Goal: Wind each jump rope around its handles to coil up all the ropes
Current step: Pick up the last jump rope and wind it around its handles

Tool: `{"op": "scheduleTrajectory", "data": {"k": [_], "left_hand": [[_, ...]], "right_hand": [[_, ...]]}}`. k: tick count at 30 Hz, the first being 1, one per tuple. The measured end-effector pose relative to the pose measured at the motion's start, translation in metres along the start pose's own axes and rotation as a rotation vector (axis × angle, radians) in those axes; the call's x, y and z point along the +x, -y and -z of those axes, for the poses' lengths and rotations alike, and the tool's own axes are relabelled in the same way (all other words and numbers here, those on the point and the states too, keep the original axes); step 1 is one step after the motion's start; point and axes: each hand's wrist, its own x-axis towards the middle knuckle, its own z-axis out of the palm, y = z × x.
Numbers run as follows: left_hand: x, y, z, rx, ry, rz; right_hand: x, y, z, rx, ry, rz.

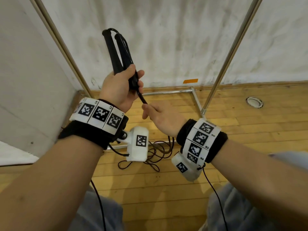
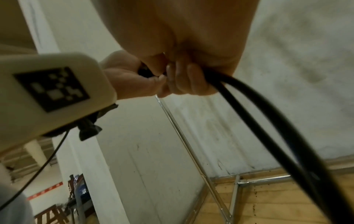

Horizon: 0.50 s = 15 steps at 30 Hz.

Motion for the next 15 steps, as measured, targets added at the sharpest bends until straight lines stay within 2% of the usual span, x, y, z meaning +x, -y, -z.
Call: {"op": "scheduleTrajectory", "data": {"k": [3,7,9,12,15], "left_hand": [[0.001,0.003,0.002,0.026,-0.079,-0.027],[0.005,-0.005,0.008,0.08,-0.21,-0.18],[0.005,-0.007,0.015,0.245,-0.219,-0.253],[0.004,0.0,0.026,0.646,-0.196,-0.332],[0.004,0.009,0.037,0.945,-0.132,-0.303]], "right_hand": [[0.001,-0.004,-0.001,-0.033,0.011,-0.017],[0.003,-0.015,0.016,-0.102,-0.054,-0.073],[0.004,-0.02,0.025,-0.108,-0.055,-0.084],[0.005,-0.028,0.036,-0.154,-0.119,-0.07],[0.005,-0.032,0.044,-0.261,-0.112,-0.077]]}}
